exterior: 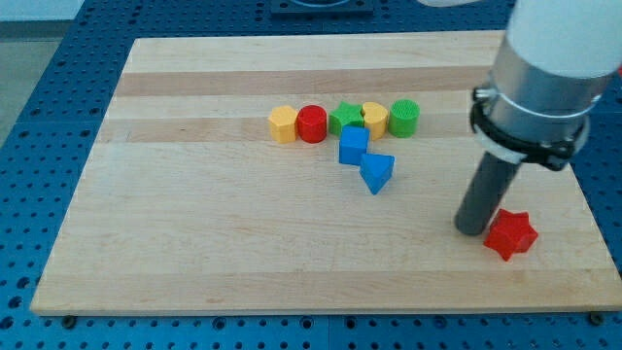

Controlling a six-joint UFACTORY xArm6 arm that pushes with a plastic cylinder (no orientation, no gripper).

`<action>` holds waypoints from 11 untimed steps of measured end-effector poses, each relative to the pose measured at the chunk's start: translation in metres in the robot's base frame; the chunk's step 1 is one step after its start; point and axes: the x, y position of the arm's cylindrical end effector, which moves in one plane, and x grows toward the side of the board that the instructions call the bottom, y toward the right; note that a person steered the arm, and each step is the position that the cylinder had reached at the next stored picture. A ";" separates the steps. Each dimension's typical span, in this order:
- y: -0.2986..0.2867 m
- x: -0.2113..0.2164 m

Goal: Move the blue triangle to the red star

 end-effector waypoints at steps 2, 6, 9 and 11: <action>-0.120 -0.013; -0.118 -0.106; -0.102 -0.087; -0.063 -0.076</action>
